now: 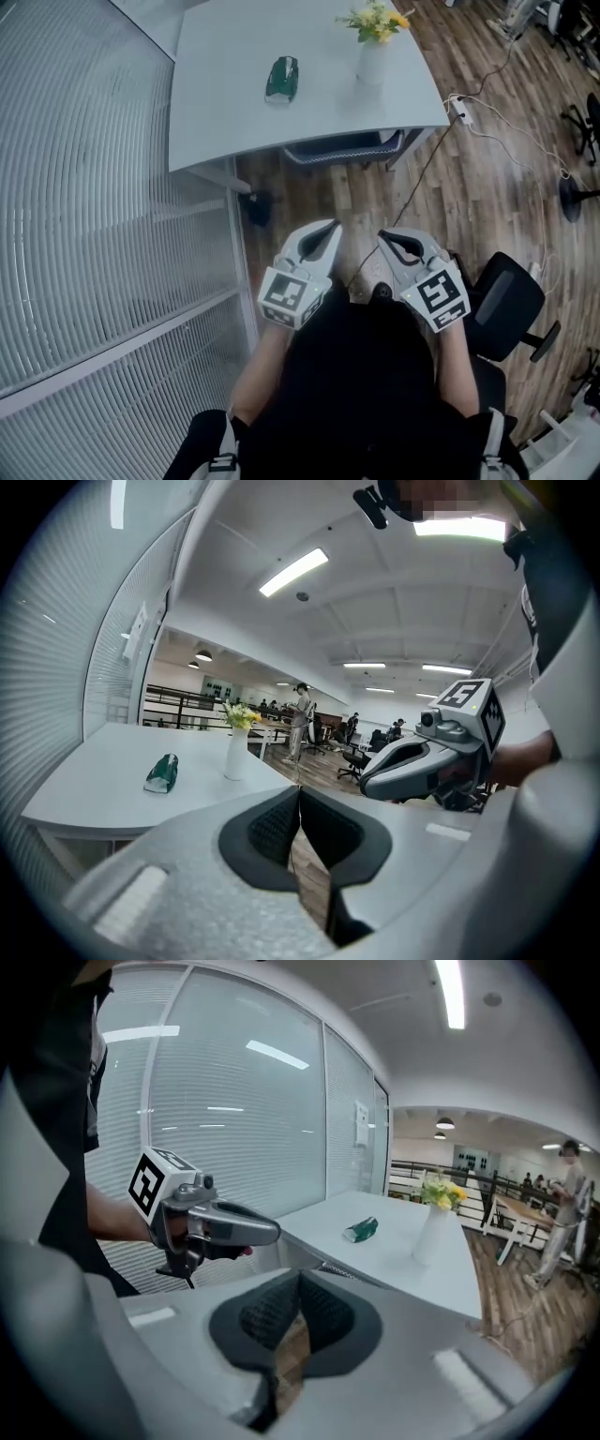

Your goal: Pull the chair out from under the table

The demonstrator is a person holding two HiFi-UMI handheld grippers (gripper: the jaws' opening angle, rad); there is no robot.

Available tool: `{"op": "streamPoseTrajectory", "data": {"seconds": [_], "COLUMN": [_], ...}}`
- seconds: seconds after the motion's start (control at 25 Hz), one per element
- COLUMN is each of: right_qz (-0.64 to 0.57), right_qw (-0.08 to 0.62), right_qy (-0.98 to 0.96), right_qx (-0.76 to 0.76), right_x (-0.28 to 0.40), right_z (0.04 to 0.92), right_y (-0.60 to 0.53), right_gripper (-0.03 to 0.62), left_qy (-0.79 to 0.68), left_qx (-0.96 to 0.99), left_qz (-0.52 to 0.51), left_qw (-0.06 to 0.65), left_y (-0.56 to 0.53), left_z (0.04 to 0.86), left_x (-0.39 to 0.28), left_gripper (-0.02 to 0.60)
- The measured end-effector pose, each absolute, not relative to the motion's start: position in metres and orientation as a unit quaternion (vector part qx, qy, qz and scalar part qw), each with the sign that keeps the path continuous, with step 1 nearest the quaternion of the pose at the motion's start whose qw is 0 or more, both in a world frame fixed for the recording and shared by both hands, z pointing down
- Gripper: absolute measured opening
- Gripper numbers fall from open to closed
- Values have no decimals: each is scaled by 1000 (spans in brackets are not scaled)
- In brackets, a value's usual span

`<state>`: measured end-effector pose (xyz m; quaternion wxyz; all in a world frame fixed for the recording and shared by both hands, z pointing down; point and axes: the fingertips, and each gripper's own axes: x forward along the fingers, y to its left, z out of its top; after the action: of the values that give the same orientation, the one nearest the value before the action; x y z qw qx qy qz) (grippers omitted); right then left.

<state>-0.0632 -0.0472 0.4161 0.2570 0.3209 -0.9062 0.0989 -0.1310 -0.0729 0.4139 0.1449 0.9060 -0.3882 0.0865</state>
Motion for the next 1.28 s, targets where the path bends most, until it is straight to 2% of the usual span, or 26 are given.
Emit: {"op": "streamPoseTrajectory", "data": {"seconds": [0.36,0.68,1.04,1.08,1.16,1.28], "right_qz": [102,110,94,92,90,93], "right_qw": [289,277,296,299,306,314], "right_qy": [-882,-890,-906,-907,-909,-911], "right_qx": [357,345,288,282,269,250], "right_x": [-75,-66,-36,-31,-22,-11], "right_z": [442,455,477,481,490,506], "right_y": [-65,-107,-179,-187,-202,-222], "right_gripper": [2,6,64,64,73,74], "left_qy": [-348,-346,-373,-378,-386,-393], "left_qx": [917,915,897,894,887,879], "left_qz": [117,141,172,180,196,219], "left_qw": [153,154,164,163,160,159], "left_y": [-93,-123,-176,-183,-195,-212], "left_z": [445,459,473,478,487,501], "left_x": [-147,-134,-101,-97,-92,-84], "left_gripper": [11,12,14,19,76,79]}}
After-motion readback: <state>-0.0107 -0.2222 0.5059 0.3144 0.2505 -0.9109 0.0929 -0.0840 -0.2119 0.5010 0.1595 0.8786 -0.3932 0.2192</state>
